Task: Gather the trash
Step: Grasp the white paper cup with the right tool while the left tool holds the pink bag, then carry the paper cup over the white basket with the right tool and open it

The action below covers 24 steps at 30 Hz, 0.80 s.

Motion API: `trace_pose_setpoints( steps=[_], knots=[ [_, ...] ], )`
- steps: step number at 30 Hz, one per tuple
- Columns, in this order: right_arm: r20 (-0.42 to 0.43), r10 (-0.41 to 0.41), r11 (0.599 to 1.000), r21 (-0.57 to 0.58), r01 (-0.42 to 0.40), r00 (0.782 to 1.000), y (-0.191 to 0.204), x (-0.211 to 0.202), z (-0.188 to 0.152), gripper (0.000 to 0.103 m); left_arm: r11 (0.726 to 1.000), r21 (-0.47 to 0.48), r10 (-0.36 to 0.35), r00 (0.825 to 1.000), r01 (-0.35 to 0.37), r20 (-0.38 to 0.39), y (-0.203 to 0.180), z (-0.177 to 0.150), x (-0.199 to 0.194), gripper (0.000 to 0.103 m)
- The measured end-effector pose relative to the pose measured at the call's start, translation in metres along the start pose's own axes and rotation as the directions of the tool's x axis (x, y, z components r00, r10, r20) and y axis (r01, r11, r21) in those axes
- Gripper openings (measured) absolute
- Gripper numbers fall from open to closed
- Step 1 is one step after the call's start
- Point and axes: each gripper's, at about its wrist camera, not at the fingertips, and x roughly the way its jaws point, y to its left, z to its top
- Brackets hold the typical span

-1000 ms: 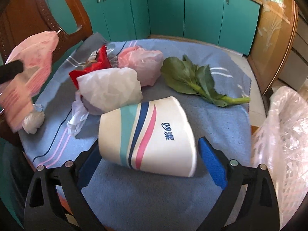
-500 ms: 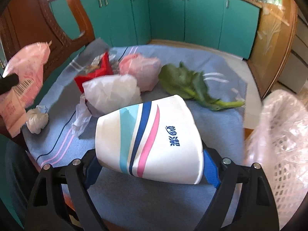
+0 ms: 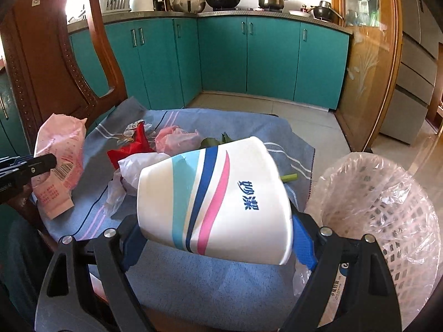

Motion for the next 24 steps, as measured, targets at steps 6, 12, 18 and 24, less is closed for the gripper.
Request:
trace_pose_setpoints(
  steps=[6,12,18,24],
  knots=[
    [0.027,0.011,0.999,0.03,-0.012,1.0,-0.0057,-0.0069,0.0036,0.085,1.0,0.02,0.0,1.0,0.0,0.0,-0.0058,-0.001,0.0014,0.02],
    [0.024,0.012,0.999,0.031,-0.012,1.0,-0.0067,-0.0066,0.0029,0.085,1.0,0.023,-0.001,1.0,0.001,-0.001,-0.0067,-0.0016,0.002,0.02],
    [0.022,0.014,1.0,0.025,-0.014,1.0,-0.0044,-0.0057,0.0032,0.085,1.0,0.026,-0.001,1.0,0.001,0.002,-0.0064,-0.0014,0.0021,0.02],
    [0.014,0.012,1.0,0.021,-0.012,1.0,-0.0015,-0.0036,0.0019,0.085,1.0,0.023,-0.003,1.0,0.003,-0.002,-0.0049,-0.0019,0.0031,0.02]
  ],
)
